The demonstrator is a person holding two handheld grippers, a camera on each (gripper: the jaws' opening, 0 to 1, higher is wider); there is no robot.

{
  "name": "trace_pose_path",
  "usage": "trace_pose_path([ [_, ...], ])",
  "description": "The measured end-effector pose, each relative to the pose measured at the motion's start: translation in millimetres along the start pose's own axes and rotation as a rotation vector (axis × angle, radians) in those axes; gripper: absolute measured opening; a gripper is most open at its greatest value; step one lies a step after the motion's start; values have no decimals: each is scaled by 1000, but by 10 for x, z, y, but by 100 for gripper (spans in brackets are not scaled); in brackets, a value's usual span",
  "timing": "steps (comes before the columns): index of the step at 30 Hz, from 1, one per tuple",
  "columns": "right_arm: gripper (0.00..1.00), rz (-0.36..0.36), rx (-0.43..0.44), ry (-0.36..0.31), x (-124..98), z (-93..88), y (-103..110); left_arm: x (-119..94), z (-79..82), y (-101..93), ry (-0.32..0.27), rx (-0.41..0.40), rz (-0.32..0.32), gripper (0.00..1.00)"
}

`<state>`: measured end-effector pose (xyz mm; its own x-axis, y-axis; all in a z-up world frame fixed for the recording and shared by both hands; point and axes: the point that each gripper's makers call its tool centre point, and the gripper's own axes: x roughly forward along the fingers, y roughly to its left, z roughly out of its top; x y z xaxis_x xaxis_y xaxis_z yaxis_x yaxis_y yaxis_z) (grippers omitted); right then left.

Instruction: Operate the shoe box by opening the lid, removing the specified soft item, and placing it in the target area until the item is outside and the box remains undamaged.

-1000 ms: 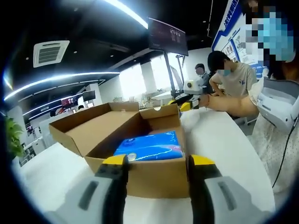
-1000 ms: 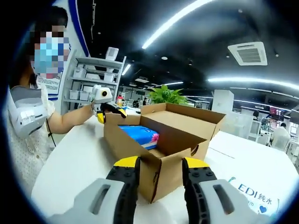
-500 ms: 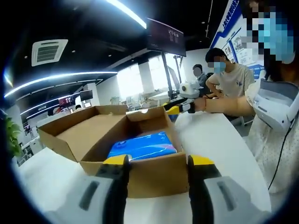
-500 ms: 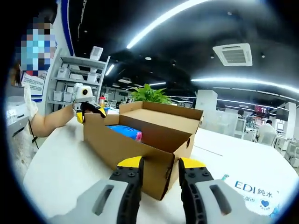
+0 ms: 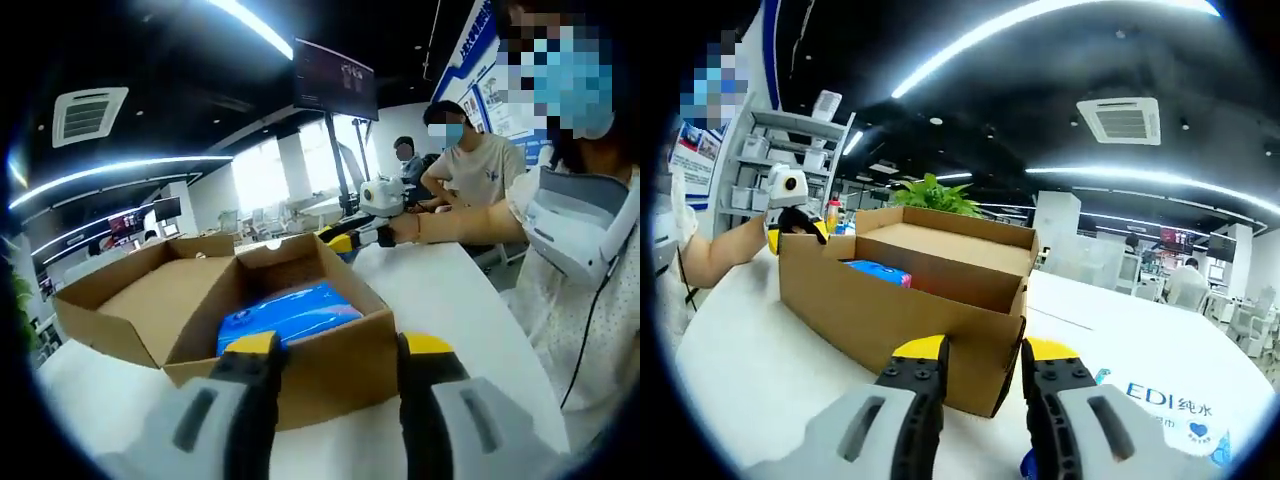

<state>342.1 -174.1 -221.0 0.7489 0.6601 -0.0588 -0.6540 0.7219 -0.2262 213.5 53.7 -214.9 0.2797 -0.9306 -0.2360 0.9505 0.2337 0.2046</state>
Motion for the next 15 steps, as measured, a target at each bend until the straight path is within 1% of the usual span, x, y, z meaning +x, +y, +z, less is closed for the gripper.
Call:
trace_pose_path([
  [5,29,-23,9,3,5,-9,-10,20,5,-26,3,10,-8,46],
  [6,29,-37,10,7,11,-12,-15,24,4,-35,3,11,-11,45],
  [7,29,-42,3,15,23,-22,-9,37,4,-61,2,14,-17,45],
  [8,29,-56,-22,23,30,-31,-16,49,11,-66,1,18,-18,45],
  [12,29,-66,-15,24,54,-26,-44,65,11,-74,3,22,-15,45],
  [13,29,-69,-16,25,64,-30,-51,70,11,-76,3,23,-15,43],
  [14,28,-79,-14,29,72,-37,-69,71,17,-50,3,51,-6,41],
  [15,28,-78,-18,36,90,-52,-63,79,18,-72,0,40,-14,40],
])
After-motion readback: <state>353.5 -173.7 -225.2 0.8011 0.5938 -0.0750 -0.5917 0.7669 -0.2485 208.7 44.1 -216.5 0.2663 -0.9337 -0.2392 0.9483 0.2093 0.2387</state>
